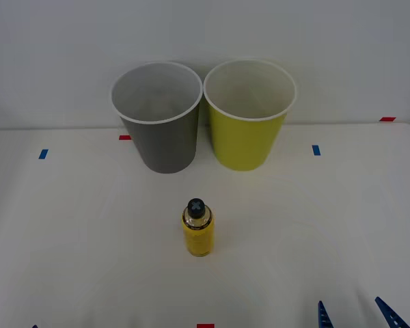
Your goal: Put cans in the gray bin and PET bottles in the light green bin.
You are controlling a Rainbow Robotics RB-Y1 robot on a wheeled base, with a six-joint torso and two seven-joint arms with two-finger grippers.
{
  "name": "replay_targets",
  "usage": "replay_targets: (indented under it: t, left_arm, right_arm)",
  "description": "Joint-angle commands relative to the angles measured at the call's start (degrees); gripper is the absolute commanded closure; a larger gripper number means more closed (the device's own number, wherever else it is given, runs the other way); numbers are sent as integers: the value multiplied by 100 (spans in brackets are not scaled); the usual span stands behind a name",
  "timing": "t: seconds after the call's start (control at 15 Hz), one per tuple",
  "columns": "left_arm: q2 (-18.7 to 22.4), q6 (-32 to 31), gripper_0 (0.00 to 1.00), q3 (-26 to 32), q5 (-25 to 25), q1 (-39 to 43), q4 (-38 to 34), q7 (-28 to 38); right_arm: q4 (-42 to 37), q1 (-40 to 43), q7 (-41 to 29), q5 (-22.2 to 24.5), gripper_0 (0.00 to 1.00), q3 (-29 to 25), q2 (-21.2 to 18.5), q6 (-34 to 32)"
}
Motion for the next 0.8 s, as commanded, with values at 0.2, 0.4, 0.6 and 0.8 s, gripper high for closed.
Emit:
replay_targets:
  t: [0.2, 0.4, 0.6, 0.8]
  left_arm:
    - [0, 0, 0, 0, 0, 0, 0, 0]
    - [0, 0, 0, 0, 0, 0, 0, 0]
    - [0, 0, 0, 0, 0, 0, 0, 0]
    - [0, 0, 0, 0, 0, 0, 0, 0]
  right_arm:
    - [0, 0, 0, 0, 0, 0, 0, 0]
    - [0, 0, 0, 0, 0, 0, 0, 0]
    - [0, 0, 0, 0, 0, 0, 0, 0]
    - [0, 0, 0, 0, 0, 0, 0, 0]
